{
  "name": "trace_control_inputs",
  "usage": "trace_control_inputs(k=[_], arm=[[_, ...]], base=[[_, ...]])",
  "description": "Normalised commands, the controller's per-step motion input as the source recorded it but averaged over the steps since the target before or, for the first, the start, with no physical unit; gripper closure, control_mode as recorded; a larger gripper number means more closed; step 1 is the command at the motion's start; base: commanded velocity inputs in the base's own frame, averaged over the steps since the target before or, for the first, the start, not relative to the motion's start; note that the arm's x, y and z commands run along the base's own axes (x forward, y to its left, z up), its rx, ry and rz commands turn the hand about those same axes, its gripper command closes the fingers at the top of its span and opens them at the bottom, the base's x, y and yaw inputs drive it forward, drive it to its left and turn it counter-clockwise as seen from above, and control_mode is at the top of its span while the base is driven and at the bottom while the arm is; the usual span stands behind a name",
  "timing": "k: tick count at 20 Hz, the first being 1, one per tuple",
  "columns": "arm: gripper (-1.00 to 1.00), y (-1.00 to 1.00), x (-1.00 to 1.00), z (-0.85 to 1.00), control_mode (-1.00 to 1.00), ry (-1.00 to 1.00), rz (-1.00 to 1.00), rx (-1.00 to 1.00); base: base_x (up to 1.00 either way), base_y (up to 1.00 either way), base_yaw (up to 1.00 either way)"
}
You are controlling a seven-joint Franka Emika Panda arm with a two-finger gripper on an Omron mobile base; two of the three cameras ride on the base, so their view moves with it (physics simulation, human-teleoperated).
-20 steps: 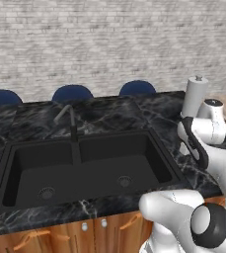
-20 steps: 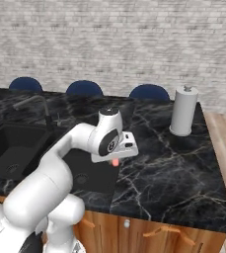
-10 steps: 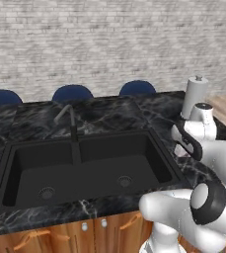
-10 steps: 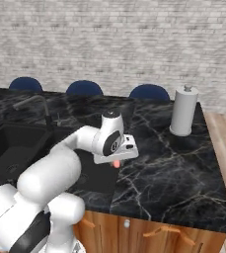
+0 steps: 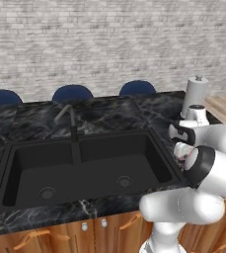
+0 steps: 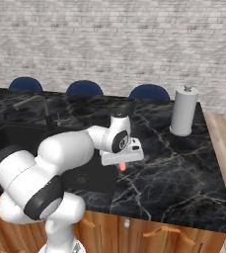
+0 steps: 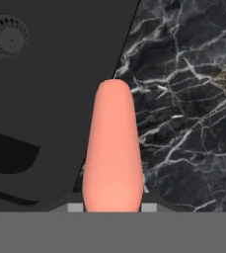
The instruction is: Open the cabinet. Pick the bar soap and place it next to the sink. Then close the cabinet.
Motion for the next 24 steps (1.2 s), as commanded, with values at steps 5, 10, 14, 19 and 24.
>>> trace_control_inputs(k=[5, 10, 14, 19, 24], arm=[[1.0, -0.17, 0.08, -0.06, -1.0, 0.03, 0.0, 0.04], [1.0, 0.0, 0.0, -0.2, -1.0, -0.01, 0.0, 0.04], [1.0, 0.0, 0.0, -0.31, -1.0, -0.01, 0.0, 0.03], [1.0, 0.0, 0.0, -0.37, -1.0, 0.0, 0.0, 0.01], [1.0, 0.0, 0.0, -0.27, -1.0, 0.0, -0.02, 0.0]], base=[[0.0, 0.0, 0.0], [0.0, 0.0, 0.0], [0.0, 0.0, 0.0], [0.0, 0.0, 0.0], [0.0, 0.0, 0.0]])
